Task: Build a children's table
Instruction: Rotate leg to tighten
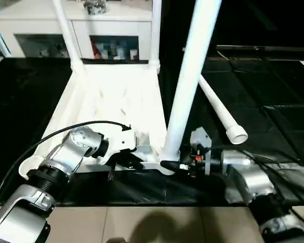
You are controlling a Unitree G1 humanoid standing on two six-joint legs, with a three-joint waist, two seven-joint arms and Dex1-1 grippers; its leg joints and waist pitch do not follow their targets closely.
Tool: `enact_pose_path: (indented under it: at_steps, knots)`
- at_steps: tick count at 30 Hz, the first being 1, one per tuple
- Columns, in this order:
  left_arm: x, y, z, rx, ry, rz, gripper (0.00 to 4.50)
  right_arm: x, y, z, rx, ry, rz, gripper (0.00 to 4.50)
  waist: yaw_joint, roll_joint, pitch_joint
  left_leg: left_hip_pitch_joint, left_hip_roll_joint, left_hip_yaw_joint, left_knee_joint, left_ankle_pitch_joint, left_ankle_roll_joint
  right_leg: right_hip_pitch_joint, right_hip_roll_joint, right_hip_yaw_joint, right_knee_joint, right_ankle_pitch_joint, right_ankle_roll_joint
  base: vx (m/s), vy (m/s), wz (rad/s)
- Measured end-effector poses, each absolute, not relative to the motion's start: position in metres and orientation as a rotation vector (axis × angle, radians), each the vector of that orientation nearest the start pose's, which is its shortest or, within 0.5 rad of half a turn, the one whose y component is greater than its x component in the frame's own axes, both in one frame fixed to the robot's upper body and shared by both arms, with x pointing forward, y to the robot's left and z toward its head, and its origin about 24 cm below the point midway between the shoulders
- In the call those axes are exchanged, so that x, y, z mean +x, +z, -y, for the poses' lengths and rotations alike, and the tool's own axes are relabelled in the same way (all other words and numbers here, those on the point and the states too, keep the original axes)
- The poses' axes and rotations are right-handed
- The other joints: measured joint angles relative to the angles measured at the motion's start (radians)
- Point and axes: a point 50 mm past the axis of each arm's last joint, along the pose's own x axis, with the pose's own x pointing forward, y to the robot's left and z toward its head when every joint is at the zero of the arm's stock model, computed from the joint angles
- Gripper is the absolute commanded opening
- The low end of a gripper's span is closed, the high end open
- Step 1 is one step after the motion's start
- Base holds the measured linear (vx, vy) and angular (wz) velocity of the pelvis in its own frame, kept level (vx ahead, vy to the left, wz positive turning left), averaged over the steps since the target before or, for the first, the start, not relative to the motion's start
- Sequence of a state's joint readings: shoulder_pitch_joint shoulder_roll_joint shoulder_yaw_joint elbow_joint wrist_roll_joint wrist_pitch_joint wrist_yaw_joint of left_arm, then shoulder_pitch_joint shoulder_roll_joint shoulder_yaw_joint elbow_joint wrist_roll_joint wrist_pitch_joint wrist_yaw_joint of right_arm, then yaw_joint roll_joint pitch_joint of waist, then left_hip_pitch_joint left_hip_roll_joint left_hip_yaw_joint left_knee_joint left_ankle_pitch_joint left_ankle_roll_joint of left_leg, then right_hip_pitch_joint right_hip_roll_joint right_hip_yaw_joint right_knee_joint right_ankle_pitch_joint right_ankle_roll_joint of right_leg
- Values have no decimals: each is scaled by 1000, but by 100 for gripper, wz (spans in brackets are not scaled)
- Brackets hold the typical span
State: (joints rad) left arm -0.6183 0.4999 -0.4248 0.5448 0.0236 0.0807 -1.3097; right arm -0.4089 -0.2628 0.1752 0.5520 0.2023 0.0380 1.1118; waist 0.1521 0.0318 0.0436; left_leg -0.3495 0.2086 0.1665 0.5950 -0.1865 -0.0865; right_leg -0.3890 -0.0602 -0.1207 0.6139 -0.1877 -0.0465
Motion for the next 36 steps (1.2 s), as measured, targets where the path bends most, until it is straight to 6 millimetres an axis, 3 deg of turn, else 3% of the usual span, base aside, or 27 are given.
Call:
enact_pose_path:
  at_steps: [5,13,15,19,20,27,36]
  knots:
    - [314,52,-145,433,-1322,-585,0,296,20,115,12,1071,-254,280,-15,0,-1,3,0,0,0,0,0,5,0,0,-1,-1,2,0,0,0]
    - [325,49,-114,217,-965,-573,0,336,23,85,93,607,-272,279,-97,-5,1,2,-1,-2,1,0,-1,0,0,-2,-4,3,1,0,0,0]
    - [327,50,-110,216,-903,-555,0,345,27,78,98,547,-285,279,-104,-7,1,0,-1,-2,-1,0,-1,-4,0,-2,-3,4,0,0,0,0]
    - [326,53,-105,240,-840,-530,0,353,34,68,94,490,-289,279,-103,-13,0,-8,0,-1,-6,1,0,-14,1,-2,-2,6,-7,0,0,0]
    - [326,53,-104,245,-835,-528,0,354,34,68,96,487,-289,314,-100,-14,0,-9,0,-1,-7,1,2,-14,1,-2,-2,5,-7,0,0,0]
    - [325,54,-100,266,-842,-523,0,353,28,71,137,462,-291,385,-86,-17,0,-8,-1,2,-5,-2,4,-14,0,-1,-3,4,-7,0,0,0]
    - [323,54,-102,303,-928,-510,0,341,20,100,144,493,-241,449,-56,-15,1,-7,-1,1,-5,-4,1,-15,0,-1,-3,4,-7,0,0,0]
